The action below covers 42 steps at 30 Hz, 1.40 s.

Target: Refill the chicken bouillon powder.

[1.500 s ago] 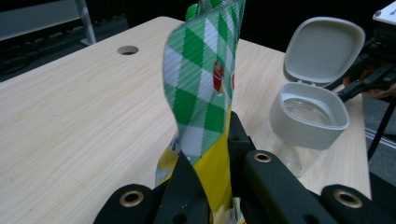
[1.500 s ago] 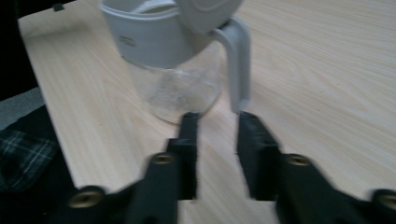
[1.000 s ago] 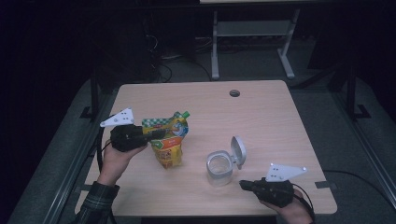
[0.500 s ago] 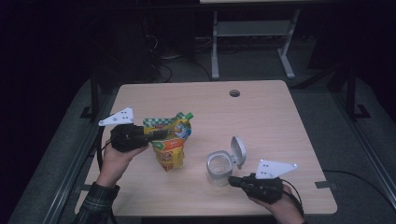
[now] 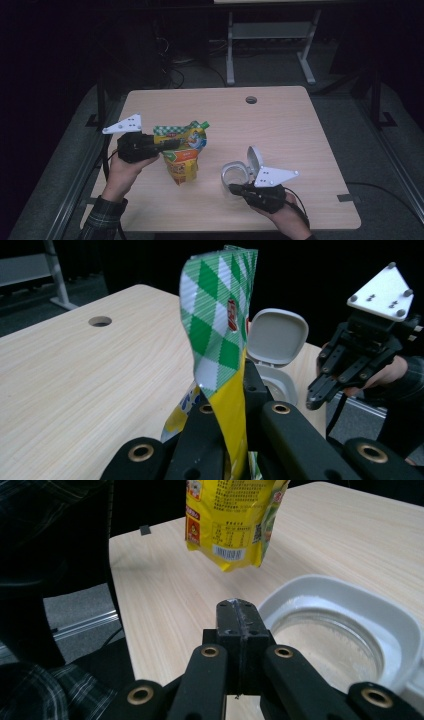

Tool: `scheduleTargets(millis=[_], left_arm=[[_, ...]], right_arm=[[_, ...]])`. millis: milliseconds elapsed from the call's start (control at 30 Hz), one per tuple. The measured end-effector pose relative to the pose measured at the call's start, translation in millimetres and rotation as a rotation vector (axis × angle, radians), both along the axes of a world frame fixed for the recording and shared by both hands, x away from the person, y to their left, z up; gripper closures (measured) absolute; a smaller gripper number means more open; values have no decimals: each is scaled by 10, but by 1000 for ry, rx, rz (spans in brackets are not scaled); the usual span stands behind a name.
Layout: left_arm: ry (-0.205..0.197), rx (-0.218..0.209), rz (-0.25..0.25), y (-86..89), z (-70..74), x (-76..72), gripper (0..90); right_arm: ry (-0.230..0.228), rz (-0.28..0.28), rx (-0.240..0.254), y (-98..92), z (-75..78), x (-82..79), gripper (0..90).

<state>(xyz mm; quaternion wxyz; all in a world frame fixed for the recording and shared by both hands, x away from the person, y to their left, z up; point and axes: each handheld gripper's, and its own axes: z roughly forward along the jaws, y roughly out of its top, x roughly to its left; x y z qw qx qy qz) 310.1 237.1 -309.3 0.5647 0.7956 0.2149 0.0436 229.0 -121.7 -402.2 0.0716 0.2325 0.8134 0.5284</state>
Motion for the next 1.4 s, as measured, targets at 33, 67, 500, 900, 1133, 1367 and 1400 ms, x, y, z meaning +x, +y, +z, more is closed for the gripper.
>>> scheduleTargets(millis=[33,67,500,900,1133,1367,1400], left_arm=[[3,-5,-1,-5,9,-7,900],[0,-6,-2,-7,14,-10,900],[-7,-23,-35,-21,127,-75,900],[-18,-64,-59,-20,307,-140,900],[-29,-69,-81,-58,413,-184,900],[-22,-82,-108,-139,411,-212,900],[-20,-87,-110,-152,409,-211,900]], right_arm=[[-3,1,-2,21,7,4,900],[-4,2,-1,47,14,10,900],[-36,-19,-21,349,74,108,900],[-50,-58,-19,614,197,277,900],[-46,-73,-26,694,143,356,900],[-56,-73,-16,741,129,380,900],[-59,-69,-13,746,126,383,899]])
